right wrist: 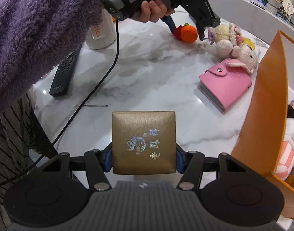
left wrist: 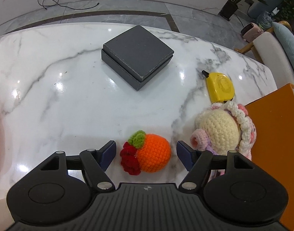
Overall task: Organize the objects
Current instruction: 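Close the left gripper on the crocheted orange and lift it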
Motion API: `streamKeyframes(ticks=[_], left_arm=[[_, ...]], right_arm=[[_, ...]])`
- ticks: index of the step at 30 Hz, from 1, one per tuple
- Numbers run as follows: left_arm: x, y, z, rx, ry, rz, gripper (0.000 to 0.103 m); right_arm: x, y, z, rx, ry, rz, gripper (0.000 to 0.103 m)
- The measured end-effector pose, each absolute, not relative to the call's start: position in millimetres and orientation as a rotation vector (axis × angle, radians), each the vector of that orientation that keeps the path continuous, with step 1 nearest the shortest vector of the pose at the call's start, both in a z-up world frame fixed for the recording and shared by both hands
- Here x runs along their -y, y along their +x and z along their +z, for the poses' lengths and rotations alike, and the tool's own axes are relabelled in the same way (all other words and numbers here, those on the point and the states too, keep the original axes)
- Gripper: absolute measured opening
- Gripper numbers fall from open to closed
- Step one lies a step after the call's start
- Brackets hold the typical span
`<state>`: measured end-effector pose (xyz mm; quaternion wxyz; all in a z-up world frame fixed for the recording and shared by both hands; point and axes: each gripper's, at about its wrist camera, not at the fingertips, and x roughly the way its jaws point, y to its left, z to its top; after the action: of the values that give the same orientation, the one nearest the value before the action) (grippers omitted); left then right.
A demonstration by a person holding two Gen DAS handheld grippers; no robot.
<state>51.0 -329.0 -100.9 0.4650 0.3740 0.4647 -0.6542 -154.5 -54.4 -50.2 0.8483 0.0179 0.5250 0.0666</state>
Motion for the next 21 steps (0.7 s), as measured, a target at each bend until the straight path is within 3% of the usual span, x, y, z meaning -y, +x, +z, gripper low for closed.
streamKeyframes(ticks=[4,13,21], left_arm=[[328,49,-99,-1.113,0.942,-1.596,0.062],[320,50,-96,-1.092,0.942,-1.612,0.060],[267,47,-53,-0.921,0.864,-1.694,0.060]], right_arm=[[52,-152,-49,-1.100,0.042,0.138,0.061],[56,-145,-48,-1.102,0.009,0.082,0.061],[72,-148,-34,-1.059,0.107,0.022,0.061]])
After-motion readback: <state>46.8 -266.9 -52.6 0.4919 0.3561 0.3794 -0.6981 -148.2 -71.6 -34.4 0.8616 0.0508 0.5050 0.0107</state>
